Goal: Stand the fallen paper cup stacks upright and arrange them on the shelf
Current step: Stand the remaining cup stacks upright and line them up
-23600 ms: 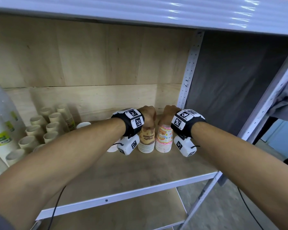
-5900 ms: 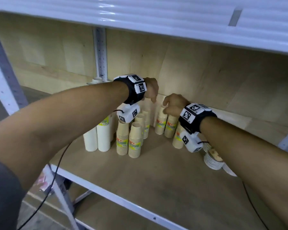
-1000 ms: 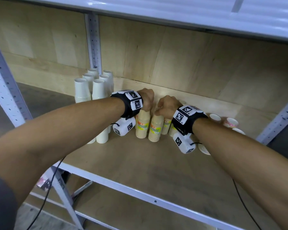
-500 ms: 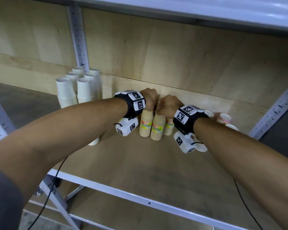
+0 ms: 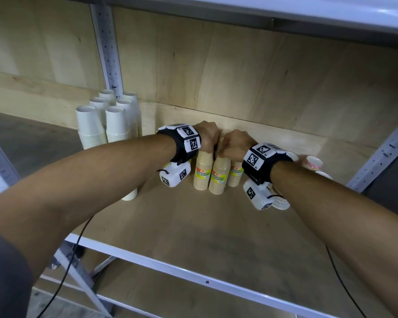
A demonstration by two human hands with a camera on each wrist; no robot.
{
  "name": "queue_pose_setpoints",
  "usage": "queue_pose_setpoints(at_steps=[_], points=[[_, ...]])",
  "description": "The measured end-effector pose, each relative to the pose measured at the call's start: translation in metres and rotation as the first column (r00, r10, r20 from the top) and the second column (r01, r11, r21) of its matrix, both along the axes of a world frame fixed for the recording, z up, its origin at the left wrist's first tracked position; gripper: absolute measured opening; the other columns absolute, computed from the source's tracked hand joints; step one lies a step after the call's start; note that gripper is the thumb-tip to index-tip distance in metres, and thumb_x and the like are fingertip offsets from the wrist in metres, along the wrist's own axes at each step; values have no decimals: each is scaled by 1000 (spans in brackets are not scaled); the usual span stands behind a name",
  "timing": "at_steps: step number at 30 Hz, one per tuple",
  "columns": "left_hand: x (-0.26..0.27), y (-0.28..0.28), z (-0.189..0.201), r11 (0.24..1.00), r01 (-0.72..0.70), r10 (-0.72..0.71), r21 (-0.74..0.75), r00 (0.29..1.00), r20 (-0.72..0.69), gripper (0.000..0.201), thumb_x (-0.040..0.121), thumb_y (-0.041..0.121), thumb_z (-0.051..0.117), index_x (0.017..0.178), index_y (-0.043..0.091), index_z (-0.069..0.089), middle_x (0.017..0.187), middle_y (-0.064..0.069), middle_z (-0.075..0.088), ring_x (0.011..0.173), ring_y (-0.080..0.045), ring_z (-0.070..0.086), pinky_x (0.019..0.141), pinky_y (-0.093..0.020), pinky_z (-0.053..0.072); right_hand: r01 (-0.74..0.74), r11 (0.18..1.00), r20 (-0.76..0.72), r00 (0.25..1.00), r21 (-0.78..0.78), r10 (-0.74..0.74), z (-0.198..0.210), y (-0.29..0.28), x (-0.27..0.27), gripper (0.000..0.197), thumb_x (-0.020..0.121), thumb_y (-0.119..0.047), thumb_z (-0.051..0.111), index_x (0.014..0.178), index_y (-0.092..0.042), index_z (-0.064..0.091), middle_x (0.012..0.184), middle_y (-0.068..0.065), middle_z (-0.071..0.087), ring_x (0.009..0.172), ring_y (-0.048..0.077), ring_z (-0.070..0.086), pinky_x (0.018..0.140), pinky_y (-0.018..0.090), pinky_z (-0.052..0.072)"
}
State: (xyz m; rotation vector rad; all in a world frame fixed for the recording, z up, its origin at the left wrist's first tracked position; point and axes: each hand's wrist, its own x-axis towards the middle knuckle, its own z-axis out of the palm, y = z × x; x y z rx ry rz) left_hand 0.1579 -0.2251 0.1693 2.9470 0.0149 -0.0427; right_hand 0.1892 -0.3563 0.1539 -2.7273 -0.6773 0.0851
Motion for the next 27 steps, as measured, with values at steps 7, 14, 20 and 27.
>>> queue_pose_setpoints(at_steps=[7,14,20,27], points=[[-2,23,20,999,-36,36,5,999,40,35,86,21,72,116,6,69,117,-9,64,99,-21,60,74,-27,47,27,999,85,996,33,-30,20,15,2,25,74,-25,71,92,-7,72,96,10,70,85,24,67,67,33,56],[-9,57,36,992,-112,107,56,990,92,35,90,14,67,122,1,60,115,-10,57,92,-17,49,59,-22,39,-59,995,156,987,77,47,37,57,2,32,81,-25,71,108,-8,68,110,9,64,88,21,59,68,24,43],[-12,77,26,976,-210,207,54,977,56,50,92,11,61,138,2,45,136,-14,51,118,-27,56,79,-28,44,-123,992,142,983,23,119,31,96,-2,47,83,-25,71,127,-12,60,125,9,59,109,25,60,79,25,47],[-5,87,-1,972,-230,231,46,973,-14,16,96,13,58,82,8,51,90,-6,54,78,-18,57,52,-15,34,-155,983,59,985,-97,161,11,125,6,42,84,-22,70,123,-9,60,121,12,64,106,28,63,73,27,45]])
